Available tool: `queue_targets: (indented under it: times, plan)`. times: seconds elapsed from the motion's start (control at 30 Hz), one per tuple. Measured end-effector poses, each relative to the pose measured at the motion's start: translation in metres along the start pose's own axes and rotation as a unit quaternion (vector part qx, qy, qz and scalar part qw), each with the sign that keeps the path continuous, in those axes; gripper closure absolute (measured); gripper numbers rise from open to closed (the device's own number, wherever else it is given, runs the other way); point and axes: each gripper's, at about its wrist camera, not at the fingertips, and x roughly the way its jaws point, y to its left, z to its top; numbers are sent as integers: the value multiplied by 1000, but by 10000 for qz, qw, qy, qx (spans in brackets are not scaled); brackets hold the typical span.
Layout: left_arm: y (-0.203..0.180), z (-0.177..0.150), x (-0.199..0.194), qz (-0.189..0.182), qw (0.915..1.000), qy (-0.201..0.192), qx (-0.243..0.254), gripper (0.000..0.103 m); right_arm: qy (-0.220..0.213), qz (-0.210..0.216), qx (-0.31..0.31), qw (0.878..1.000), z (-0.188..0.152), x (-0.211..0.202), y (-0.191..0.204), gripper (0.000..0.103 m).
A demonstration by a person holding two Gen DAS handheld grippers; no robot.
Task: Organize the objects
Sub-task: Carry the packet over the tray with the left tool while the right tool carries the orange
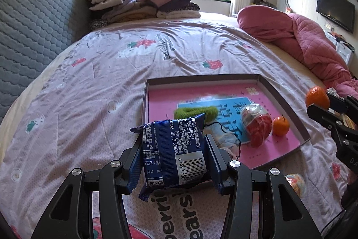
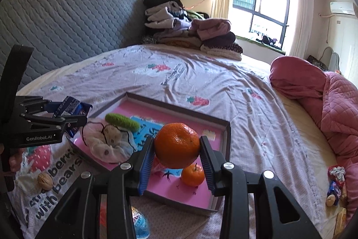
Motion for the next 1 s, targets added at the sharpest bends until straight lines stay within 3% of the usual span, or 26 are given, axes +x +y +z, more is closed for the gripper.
queue_targets:
  times: [1.0]
  plan:
    - [-10,-12,31,-103,9989,409,214,51,490,79,-1,9988,-21,28,-1,63]
